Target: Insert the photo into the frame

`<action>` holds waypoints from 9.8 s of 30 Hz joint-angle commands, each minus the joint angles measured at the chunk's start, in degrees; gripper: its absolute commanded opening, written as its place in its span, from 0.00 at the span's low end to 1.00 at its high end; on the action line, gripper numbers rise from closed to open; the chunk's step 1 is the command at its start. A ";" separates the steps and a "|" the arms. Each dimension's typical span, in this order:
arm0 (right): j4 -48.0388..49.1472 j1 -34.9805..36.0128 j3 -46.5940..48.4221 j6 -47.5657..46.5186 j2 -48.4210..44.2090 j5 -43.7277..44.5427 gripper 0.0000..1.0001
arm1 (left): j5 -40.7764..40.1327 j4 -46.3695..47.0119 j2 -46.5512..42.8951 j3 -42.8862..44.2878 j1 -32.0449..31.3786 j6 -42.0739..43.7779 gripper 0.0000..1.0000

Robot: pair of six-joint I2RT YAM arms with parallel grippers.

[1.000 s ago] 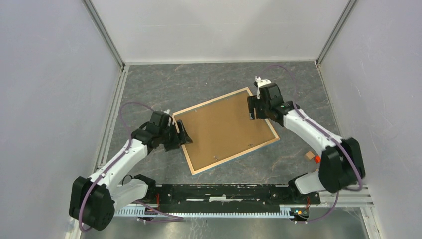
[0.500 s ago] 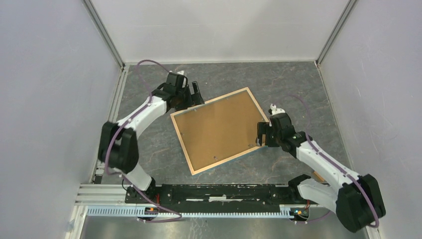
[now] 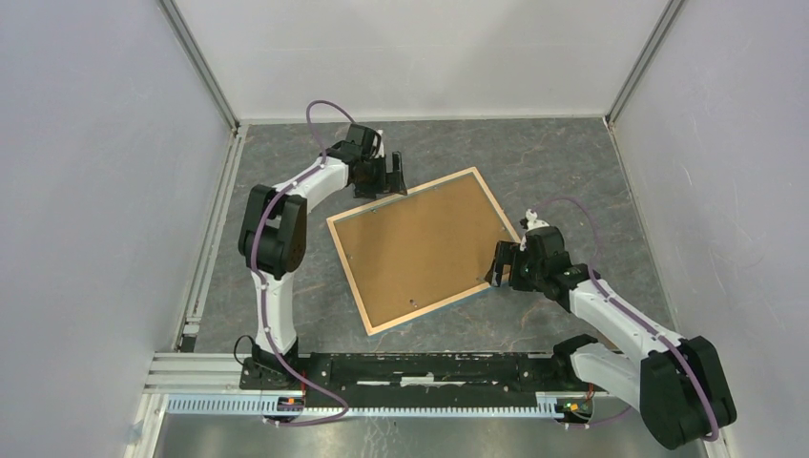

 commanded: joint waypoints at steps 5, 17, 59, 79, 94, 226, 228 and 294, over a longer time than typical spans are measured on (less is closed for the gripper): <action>5.25 -0.39 -1.76 1.62 3.23 -2.51 0.91 | 4.53 -3.00 4.45 2.73 0.21 5.76 1.00; 13.07 -0.30 0.28 1.58 11.32 -4.96 0.90 | 6.94 -6.95 1.20 -5.77 2.73 -3.40 0.95; -2.98 -0.40 30.62 -9.15 35.56 10.08 0.69 | 1.46 -7.87 -15.79 -28.62 3.34 -3.73 0.40; -1.17 -0.31 26.56 -7.54 33.53 9.53 0.43 | 4.19 -7.35 -14.43 -28.73 3.43 -3.46 0.22; -0.45 -0.43 30.01 -20.44 35.89 14.08 0.30 | 4.51 -7.47 -13.89 -28.98 3.40 -3.38 0.17; 0.70 7.67 15.89 -32.70 25.99 8.71 0.00 | 12.16 14.34 -31.28 -55.99 6.67 -23.73 0.02; 0.44 7.81 16.03 -33.05 26.54 8.03 0.00 | 12.10 14.11 -31.36 -55.92 6.67 -23.51 0.02; -6.24 8.49 19.69 -17.54 17.16 6.81 0.75 | -11.98 -11.93 -56.42 -38.04 -0.30 -9.58 1.00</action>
